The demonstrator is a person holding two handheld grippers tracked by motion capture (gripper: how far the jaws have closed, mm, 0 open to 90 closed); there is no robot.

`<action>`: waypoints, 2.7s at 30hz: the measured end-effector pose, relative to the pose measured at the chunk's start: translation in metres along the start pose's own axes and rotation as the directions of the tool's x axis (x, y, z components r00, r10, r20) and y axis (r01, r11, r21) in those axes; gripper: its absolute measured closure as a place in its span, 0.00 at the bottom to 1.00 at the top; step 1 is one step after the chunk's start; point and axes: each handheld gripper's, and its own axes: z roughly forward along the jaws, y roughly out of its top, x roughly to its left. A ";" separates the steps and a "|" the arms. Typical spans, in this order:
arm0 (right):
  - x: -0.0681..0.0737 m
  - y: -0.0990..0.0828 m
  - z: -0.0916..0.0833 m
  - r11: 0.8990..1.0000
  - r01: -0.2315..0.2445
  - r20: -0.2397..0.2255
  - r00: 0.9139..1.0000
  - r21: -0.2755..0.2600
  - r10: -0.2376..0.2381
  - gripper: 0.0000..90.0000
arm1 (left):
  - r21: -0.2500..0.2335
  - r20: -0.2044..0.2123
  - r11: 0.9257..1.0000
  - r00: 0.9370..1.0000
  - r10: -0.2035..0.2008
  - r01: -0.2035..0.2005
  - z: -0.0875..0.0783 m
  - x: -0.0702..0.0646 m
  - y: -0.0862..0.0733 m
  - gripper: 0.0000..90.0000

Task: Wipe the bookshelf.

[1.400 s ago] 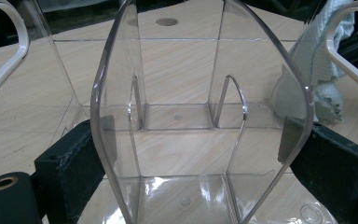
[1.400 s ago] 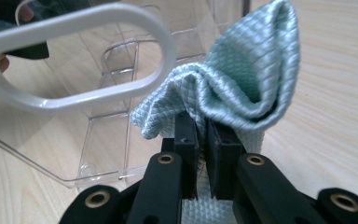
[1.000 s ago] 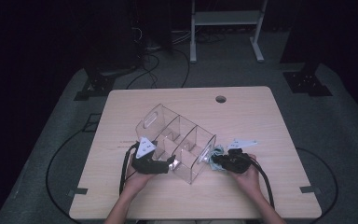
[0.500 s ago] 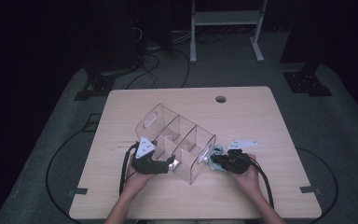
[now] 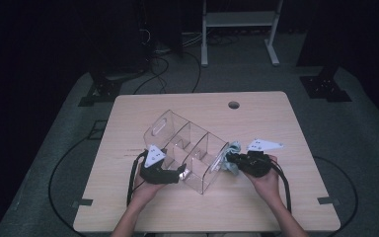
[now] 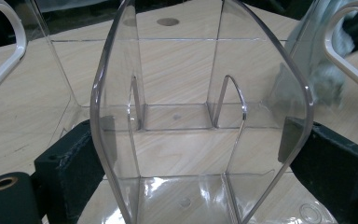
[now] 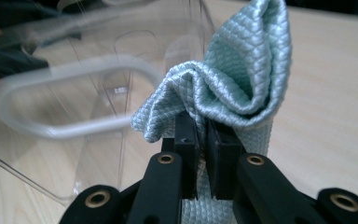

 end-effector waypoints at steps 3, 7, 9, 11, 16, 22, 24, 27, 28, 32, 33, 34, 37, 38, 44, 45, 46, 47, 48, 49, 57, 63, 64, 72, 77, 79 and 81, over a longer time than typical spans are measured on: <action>-0.004 -0.014 0.012 0.998 -0.019 -0.001 1.000 0.056 0.019 0.93 | 0.000 0.001 1.000 1.000 0.001 -0.001 0.000 0.000 0.000 0.08; -0.006 -0.028 0.025 0.993 -0.021 0.004 1.000 0.118 0.021 0.93 | 0.000 -0.001 1.000 1.000 0.001 -0.001 0.000 0.000 0.000 0.08; -0.005 -0.030 0.026 0.992 -0.019 0.003 1.000 0.128 0.018 0.93 | -0.001 -0.002 1.000 1.000 0.000 0.000 0.000 0.000 0.000 0.08; -0.002 -0.031 0.026 0.991 -0.023 -0.015 1.000 0.132 0.025 0.93 | -0.001 -0.005 1.000 1.000 0.000 0.000 0.000 -0.001 0.000 0.08; 0.023 -0.032 0.025 0.989 0.017 -0.082 0.997 0.150 -0.005 0.93 | 0.001 -0.009 1.000 1.000 0.000 0.000 0.000 -0.001 0.001 0.08; 0.029 -0.030 0.024 0.989 0.036 -0.095 0.995 0.143 -0.023 0.93 | 0.000 -0.016 1.000 1.000 -0.009 0.009 0.001 0.000 0.001 0.08; 0.033 -0.028 0.023 0.988 0.051 -0.091 0.995 0.144 -0.038 0.93 | -0.002 -0.017 1.000 1.000 -0.007 0.007 0.001 0.000 0.001 0.08; 0.045 -0.027 0.021 0.988 0.069 -0.118 0.992 0.140 -0.053 0.93 | -0.004 -0.022 1.000 1.000 -0.012 0.012 0.001 0.000 0.001 0.08; 0.050 -0.028 0.021 0.987 0.076 -0.126 0.990 0.140 -0.058 0.93 | -0.004 -0.027 1.000 1.000 -0.013 0.013 0.001 0.000 0.001 0.08; 0.071 -0.032 0.022 0.984 0.106 -0.200 0.977 0.145 -0.076 0.93 | -0.006 -0.032 1.000 0.999 -0.018 0.018 0.001 0.001 0.001 0.08; 0.076 -0.033 0.022 0.981 0.126 -0.201 0.975 0.145 -0.096 0.93 | -0.005 -0.032 1.000 0.999 -0.018 0.017 0.001 0.001 0.001 0.08; 0.078 -0.033 0.023 0.979 0.146 -0.197 0.974 0.144 -0.116 0.93 | -0.005 -0.031 1.000 0.999 -0.018 0.018 0.001 0.001 0.001 0.08; 0.069 -0.035 0.025 0.981 0.127 -0.186 0.978 0.147 -0.098 0.93 | -0.006 -0.033 1.000 0.999 -0.017 0.017 0.001 0.001 0.000 0.08; 0.064 -0.037 0.027 0.981 0.114 -0.173 0.981 0.157 -0.087 0.93 | -0.006 -0.033 1.000 0.999 -0.017 0.017 0.001 0.001 0.001 0.09; 0.070 -0.044 0.034 0.974 0.130 -0.180 0.979 0.185 -0.096 0.93 | -0.009 -0.037 1.000 0.999 -0.022 0.022 0.001 0.001 0.001 0.08; 0.072 -0.045 0.034 0.973 0.130 -0.184 0.978 0.190 -0.094 0.93 | -0.009 -0.038 1.000 0.999 -0.023 0.022 0.001 0.001 0.000 0.08; 0.074 -0.046 0.035 0.972 0.136 -0.190 0.977 0.189 -0.100 0.93 | -0.009 -0.038 1.000 0.999 -0.023 0.022 0.001 0.001 0.000 0.08; 0.075 -0.046 0.035 0.972 0.135 -0.190 0.977 0.191 -0.099 0.93 | -0.009 -0.038 1.000 0.999 -0.024 0.023 0.001 0.001 0.000 0.08; 0.075 -0.045 0.034 0.973 0.133 -0.191 0.977 0.191 -0.096 0.93 | -0.008 -0.037 1.000 0.999 -0.022 0.021 0.001 0.001 0.000 0.08; 0.075 -0.043 0.032 0.974 0.128 -0.194 0.977 0.186 -0.092 0.93 | -0.007 -0.037 1.000 0.999 -0.021 0.021 0.001 0.001 0.000 0.08; 0.085 -0.016 0.005 0.988 0.146 -0.192 0.972 0.046 -0.134 0.93 | -0.008 -0.037 1.000 0.999 -0.020 0.020 0.001 0.001 0.000 0.08; 0.090 -0.008 -0.003 0.987 0.162 -0.196 0.968 0.014 -0.156 0.94 | -0.003 -0.033 1.000 0.999 -0.018 0.018 0.001 0.001 0.000 0.09; 0.090 -0.005 -0.005 0.986 0.166 -0.190 0.968 0.005 -0.162 0.94 | -0.003 -0.032 1.000 0.999 -0.017 0.017 0.000 0.001 0.000 0.09; 0.053 0.011 -0.020 0.994 0.102 -0.058 0.993 -0.043 -0.105 0.94 | -0.004 -0.025 1.000 1.000 -0.006 0.006 0.001 0.000 0.000 0.09; 0.060 0.010 -0.017 0.993 0.111 -0.105 0.988 -0.037 -0.114 0.94 | -0.002 -0.026 1.000 1.000 -0.008 0.008 0.001 0.000 0.000 0.09; 0.067 0.010 -0.016 0.991 0.134 -0.119 0.983 -0.026 -0.136 0.94 | -0.003 -0.022 1.000 1.000 -0.010 0.010 0.000 0.001 0.000 0.09; 0.063 0.011 -0.016 0.992 0.124 -0.115 0.985 -0.022 -0.126 0.94 | -0.002 -0.023 1.000 1.000 -0.010 0.010 0.000 0.000 0.000 0.09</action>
